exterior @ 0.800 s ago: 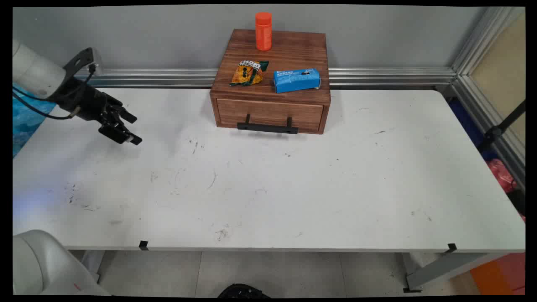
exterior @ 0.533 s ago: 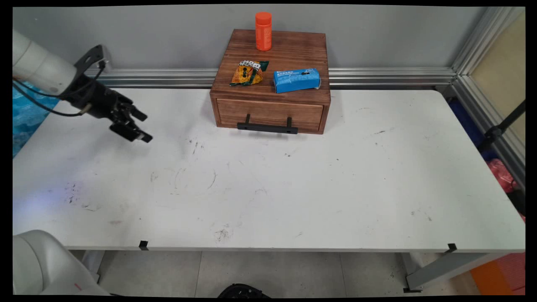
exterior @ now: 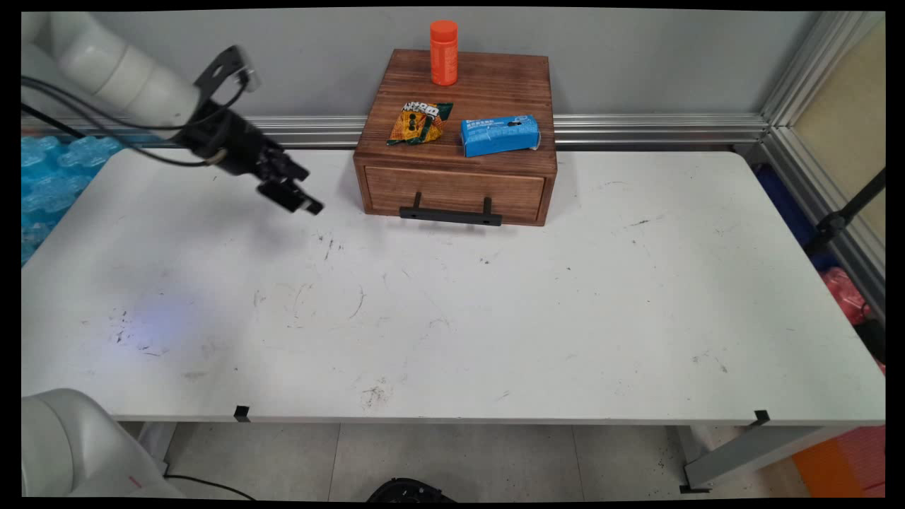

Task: Open the drawer

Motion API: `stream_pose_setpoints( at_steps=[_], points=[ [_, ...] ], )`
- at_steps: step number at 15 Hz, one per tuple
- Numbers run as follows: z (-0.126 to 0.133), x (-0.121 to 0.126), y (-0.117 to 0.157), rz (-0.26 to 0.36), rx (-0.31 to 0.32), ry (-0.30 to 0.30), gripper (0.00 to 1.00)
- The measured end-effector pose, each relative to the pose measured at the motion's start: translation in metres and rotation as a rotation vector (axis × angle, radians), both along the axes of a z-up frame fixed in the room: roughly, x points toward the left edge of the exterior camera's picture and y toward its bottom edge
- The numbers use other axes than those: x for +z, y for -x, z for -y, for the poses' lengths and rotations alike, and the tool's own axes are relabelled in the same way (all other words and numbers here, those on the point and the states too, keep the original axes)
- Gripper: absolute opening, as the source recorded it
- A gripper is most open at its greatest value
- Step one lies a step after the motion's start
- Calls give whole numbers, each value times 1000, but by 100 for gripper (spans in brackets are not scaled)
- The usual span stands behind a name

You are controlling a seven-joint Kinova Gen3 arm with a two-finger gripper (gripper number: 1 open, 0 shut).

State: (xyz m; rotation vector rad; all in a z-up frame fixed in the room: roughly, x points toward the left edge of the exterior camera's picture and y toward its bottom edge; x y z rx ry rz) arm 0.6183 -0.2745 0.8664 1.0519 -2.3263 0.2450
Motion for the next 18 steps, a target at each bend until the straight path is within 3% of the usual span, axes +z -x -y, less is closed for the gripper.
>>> stream_pose_setpoints(
  at_steps=[5, 10, 18],
  points=[
    [26, 8, 44, -18, 13, 20, 100],
    [43, 9, 90, -20, -19, 32, 100],
    [60, -10, 151, 89, -156, 94, 100]
  ],
)
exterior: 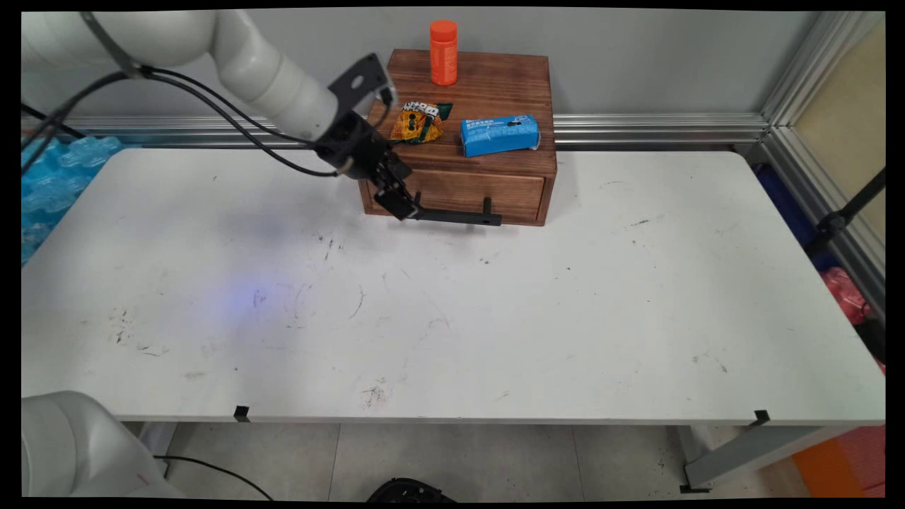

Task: Open the drawer

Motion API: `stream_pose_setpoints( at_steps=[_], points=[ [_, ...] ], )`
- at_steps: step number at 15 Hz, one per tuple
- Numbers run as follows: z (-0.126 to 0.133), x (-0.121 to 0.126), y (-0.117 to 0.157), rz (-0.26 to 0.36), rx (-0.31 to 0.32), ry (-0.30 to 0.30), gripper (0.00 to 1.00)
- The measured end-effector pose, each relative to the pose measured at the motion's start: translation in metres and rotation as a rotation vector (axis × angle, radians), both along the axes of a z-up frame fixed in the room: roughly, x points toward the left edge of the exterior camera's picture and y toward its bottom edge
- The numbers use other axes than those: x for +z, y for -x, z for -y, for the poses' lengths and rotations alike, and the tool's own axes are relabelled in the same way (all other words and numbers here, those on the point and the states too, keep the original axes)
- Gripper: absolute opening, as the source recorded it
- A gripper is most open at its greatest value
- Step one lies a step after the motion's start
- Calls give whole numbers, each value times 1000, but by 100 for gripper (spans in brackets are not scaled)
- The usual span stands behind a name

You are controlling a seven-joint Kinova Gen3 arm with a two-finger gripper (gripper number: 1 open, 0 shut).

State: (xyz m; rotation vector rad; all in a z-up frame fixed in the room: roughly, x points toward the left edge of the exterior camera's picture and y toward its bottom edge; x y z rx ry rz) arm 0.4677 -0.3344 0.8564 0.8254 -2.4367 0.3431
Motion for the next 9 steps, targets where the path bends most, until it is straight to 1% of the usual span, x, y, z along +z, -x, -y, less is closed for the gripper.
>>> stream_pose_setpoints(
  at_steps=[4, 9],
  points=[
    [11, -13, 27, 57, -61, 34, 100],
    [19, -26, 48, 112, -103, 50, 100]
  ],
)
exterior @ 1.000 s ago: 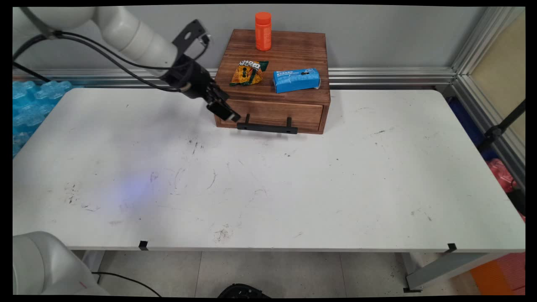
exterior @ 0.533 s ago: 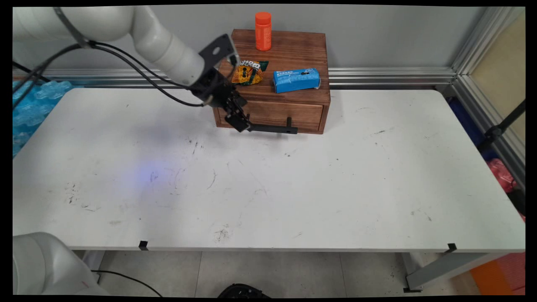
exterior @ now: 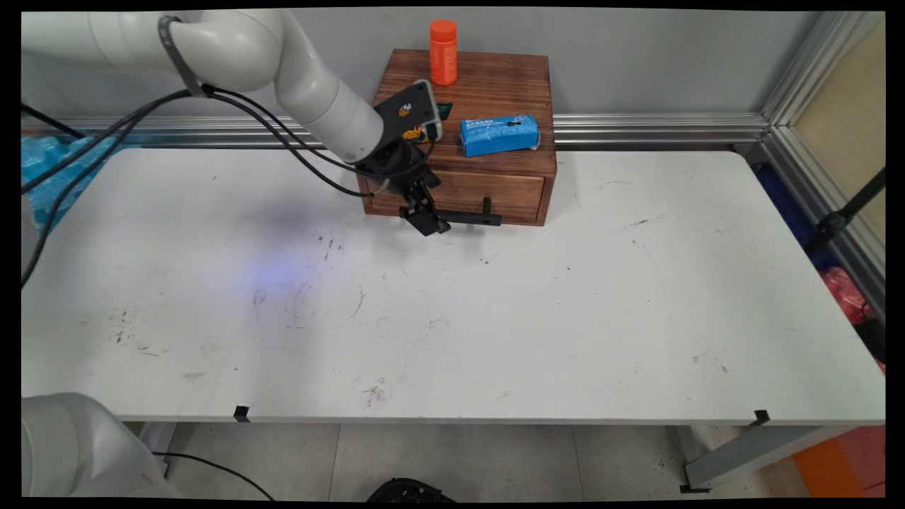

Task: Open the drawer

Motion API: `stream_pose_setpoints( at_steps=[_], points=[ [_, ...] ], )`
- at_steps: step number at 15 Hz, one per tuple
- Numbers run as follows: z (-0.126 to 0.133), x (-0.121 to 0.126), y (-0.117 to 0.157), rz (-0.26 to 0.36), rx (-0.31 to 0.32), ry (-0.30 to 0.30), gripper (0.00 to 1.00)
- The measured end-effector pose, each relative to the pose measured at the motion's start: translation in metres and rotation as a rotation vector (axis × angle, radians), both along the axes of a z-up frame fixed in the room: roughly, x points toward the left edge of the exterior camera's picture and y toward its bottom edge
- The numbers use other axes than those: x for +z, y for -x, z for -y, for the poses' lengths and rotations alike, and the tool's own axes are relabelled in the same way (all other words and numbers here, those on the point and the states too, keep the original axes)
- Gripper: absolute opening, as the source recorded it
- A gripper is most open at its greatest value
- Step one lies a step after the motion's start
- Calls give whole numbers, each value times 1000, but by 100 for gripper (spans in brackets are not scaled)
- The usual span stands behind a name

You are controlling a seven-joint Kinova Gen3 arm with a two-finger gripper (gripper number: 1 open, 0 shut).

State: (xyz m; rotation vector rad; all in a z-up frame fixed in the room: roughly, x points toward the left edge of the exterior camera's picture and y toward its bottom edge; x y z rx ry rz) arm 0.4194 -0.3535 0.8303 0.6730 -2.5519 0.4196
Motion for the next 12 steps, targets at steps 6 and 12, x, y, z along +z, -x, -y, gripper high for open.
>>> stream_pose_setpoints(
  at_steps=[6, 12],
  points=[
    [6, -9, 15, 39, -30, 12, 100],
    [10, -16, 21, 61, -51, 19, 100]
  ],
)
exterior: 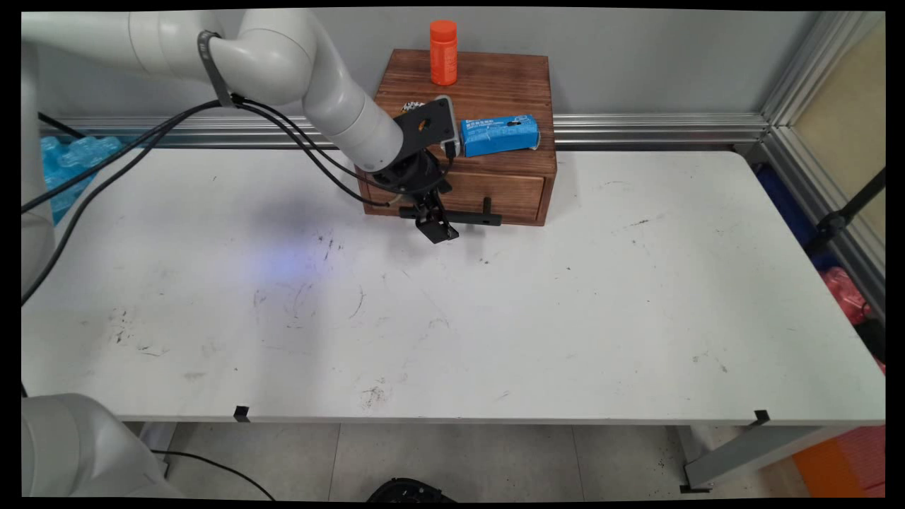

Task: Open the drawer

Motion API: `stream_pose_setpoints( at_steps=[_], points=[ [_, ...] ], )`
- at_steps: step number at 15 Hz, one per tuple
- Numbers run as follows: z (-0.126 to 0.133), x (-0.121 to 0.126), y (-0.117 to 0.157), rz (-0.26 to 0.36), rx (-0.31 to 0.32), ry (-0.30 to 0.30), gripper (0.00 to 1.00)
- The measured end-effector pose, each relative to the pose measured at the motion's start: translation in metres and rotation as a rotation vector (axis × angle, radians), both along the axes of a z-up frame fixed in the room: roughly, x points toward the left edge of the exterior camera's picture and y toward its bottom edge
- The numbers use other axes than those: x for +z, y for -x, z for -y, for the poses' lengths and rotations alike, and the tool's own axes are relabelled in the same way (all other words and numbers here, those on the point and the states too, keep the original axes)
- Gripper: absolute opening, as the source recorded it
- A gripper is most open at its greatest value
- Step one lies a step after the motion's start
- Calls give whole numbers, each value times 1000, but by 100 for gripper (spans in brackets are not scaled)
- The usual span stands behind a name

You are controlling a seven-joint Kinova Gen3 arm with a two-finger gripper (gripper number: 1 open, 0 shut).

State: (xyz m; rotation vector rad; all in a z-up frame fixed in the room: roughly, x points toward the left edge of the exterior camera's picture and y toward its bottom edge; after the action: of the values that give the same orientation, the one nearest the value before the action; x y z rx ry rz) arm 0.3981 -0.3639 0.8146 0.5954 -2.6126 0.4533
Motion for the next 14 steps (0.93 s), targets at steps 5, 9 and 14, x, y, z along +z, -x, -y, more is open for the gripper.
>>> stream_pose_setpoints(
  at_steps=[5, 9, 14],
  points=[
    [2, -5, 2, -4, -9, -8, 100],
    [6, -9, 2, -13, -15, -15, 100],
    [8, -13, 1, -25, -19, -26, 100]
  ],
)
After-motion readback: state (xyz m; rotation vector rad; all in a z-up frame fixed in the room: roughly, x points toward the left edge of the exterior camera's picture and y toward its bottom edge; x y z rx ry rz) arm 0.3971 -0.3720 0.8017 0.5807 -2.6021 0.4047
